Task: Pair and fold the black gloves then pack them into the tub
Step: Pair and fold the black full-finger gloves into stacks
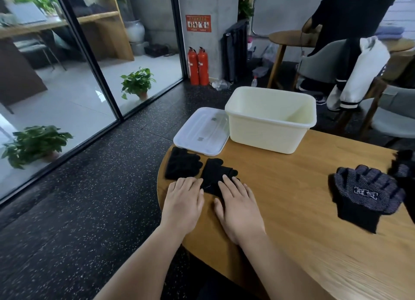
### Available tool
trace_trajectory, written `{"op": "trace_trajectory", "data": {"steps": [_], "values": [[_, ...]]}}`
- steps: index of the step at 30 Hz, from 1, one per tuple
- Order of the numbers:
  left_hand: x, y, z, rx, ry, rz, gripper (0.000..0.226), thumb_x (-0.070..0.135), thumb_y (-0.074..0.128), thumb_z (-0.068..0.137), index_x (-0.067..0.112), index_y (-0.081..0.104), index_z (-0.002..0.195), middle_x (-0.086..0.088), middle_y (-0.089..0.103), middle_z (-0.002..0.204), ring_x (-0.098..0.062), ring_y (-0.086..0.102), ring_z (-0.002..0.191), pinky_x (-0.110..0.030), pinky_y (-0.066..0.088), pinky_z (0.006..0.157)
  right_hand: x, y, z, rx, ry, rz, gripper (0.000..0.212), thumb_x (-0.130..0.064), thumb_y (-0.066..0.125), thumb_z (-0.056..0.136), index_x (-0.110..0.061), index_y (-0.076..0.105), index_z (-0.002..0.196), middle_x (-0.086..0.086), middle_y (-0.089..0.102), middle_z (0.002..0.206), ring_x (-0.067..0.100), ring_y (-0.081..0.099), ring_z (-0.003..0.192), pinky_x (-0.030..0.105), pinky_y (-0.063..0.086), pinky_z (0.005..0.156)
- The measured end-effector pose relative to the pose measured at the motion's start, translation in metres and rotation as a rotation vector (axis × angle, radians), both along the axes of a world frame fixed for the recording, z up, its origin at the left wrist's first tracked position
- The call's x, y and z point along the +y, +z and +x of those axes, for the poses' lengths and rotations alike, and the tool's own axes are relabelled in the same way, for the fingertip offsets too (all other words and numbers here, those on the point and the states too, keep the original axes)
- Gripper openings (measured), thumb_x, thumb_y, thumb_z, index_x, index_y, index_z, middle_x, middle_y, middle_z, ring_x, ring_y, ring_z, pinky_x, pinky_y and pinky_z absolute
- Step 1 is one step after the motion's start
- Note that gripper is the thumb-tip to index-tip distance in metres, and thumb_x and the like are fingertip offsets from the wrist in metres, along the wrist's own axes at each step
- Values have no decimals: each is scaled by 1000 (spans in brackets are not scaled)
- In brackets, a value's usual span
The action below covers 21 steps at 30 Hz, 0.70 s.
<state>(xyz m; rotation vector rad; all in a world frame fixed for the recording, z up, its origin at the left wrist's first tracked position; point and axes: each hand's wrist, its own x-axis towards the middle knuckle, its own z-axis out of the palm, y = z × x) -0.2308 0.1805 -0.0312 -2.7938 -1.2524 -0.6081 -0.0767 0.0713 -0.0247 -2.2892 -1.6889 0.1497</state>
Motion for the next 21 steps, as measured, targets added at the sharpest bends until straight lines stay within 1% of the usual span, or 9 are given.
{"op": "trace_trajectory", "data": {"steps": [3, 5, 7, 9, 11, 13, 16, 19, 21], "values": [[-4, 8, 12, 16, 24, -91, 46, 36, 37, 110, 17, 59, 146, 5, 64, 134, -17, 55, 124, -36, 45, 108, -2, 0, 0, 28, -7, 47, 61, -51, 19, 109, -26, 33, 163, -7, 19, 174, 14, 7, 162, 38, 4, 132], [-9, 19, 29, -64, 94, -230, 48, 36, 37, 111, 16, 52, 152, 3, 61, 139, -17, 53, 130, -35, 43, 112, -3, 0, 2, 50, -9, 72, 63, -51, 19, 108, -25, 38, 161, -7, 24, 173, 15, 11, 161, 39, 7, 132], [-9, 30, 48, -234, 227, -418, 47, 34, 43, 111, 14, 48, 154, 1, 59, 141, -18, 54, 131, -32, 43, 111, -4, 0, 3, 53, -6, 82, 62, -51, 20, 107, -25, 42, 159, -7, 28, 171, 15, 15, 160, 41, 12, 132], [-3, 38, 63, -350, 344, -563, 47, 32, 51, 109, 12, 51, 151, -2, 62, 139, -18, 57, 129, -31, 45, 107, -6, 0, 3, 60, -17, 107, 60, -50, 24, 107, -25, 48, 156, -7, 35, 167, 15, 21, 158, 41, 17, 130], [6, 43, 71, -389, 404, -674, 53, 28, 59, 105, 13, 48, 154, -5, 68, 131, -20, 62, 124, -31, 50, 103, -8, 0, 4, 82, -26, 130, 57, -50, 28, 107, -26, 51, 153, -9, 41, 164, 14, 26, 156, 41, 22, 129], [12, 48, 75, -413, 431, -750, 54, 21, 65, 103, 15, 48, 154, -5, 69, 129, -21, 64, 121, -27, 50, 97, -11, 0, 4, 91, -27, 130, 56, -50, 28, 107, -28, 50, 154, -11, 41, 163, 13, 25, 155, 41, 23, 128], [13, 57, 69, -489, 349, -788, 52, 13, 67, 101, 25, 53, 150, -1, 69, 126, -16, 66, 117, -30, 54, 101, -11, 3, 2, 50, -26, 134, 55, -50, 28, 107, -29, 47, 155, -12, 41, 162, 13, 22, 156, 41, 19, 129], [17, 64, 59, -455, 197, -686, 44, 10, 63, 103, 31, 63, 141, 7, 68, 128, -9, 63, 121, -22, 47, 100, -5, 8, 0, 14, 6, 142, 53, -48, 31, 108, -29, 47, 155, -12, 41, 162, 14, 20, 157, 41, 19, 129], [23, 68, 50, -458, 137, -655, 36, 11, 62, 104, 32, 71, 133, 12, 67, 130, -7, 62, 120, -20, 46, 101, 2, 13, -1, 9, 53, 147, 53, -47, 32, 109, -28, 46, 156, -10, 40, 163, 14, 21, 156, 40, 20, 128]]}}
